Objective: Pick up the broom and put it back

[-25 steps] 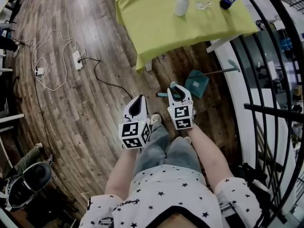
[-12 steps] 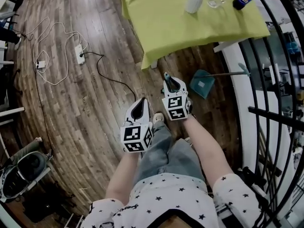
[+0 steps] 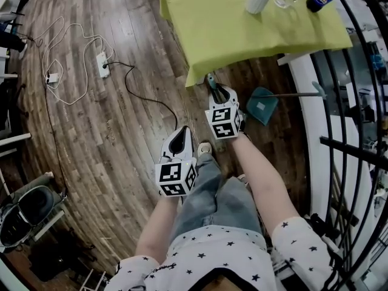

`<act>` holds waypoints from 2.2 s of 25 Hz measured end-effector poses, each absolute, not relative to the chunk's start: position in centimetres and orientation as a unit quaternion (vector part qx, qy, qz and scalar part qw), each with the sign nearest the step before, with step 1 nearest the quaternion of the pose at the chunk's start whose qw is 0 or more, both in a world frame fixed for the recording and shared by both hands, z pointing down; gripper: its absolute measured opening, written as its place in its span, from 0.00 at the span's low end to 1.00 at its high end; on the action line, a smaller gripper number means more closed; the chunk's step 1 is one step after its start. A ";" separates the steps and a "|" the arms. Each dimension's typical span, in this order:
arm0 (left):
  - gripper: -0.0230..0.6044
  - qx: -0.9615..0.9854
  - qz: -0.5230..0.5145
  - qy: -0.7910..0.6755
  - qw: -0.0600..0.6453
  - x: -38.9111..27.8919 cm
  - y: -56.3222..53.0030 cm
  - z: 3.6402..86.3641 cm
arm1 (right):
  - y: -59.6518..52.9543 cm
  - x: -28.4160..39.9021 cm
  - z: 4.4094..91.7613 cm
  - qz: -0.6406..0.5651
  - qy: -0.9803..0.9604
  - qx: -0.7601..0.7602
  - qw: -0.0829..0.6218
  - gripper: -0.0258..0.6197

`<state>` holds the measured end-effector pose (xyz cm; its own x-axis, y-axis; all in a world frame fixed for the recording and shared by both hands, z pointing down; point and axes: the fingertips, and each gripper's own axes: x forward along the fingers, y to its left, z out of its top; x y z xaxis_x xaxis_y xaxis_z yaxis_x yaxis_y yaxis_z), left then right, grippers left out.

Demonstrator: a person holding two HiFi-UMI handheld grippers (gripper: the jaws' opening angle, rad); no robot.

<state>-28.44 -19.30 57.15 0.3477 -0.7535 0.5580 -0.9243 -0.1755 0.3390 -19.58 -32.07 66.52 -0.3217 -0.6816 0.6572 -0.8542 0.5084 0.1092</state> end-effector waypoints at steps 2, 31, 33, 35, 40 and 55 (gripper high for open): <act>0.05 0.754 0.133 -0.555 0.325 -28.5 -19.2 57.4 | -32.6 -19.8 66.8 0.131 -0.801 0.479 0.334 0.16; 0.05 0.753 0.139 -0.550 0.335 -28.5 -19.2 58.5 | -35.5 -20.6 68.1 0.136 -0.791 0.495 0.333 0.25; 0.05 0.753 0.138 -0.550 0.335 -28.5 -19.2 58.4 | -35.4 -20.5 68.2 0.137 -0.791 0.493 0.334 0.27; 0.05 0.753 0.138 -0.549 0.335 -28.4 -19.2 58.4 | -35.4 -20.4 68.3 0.138 -0.791 0.493 0.336 0.30; 0.05 0.753 0.135 -0.550 0.335 -28.4 -19.2 58.3 | -35.2 -20.3 67.9 0.140 -0.790 0.496 0.333 0.32; 0.05 0.755 0.115 -0.565 0.311 -27.5 -17.5 54.9 | -29.4 -18.7 60.9 0.142 -0.805 0.512 0.265 0.27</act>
<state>-27.46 -17.50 54.88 0.3349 -0.7821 0.5255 -0.9252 -0.1673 0.3406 -18.69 -29.42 60.89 -0.3349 -0.7492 0.5714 -0.8993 0.4352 0.0435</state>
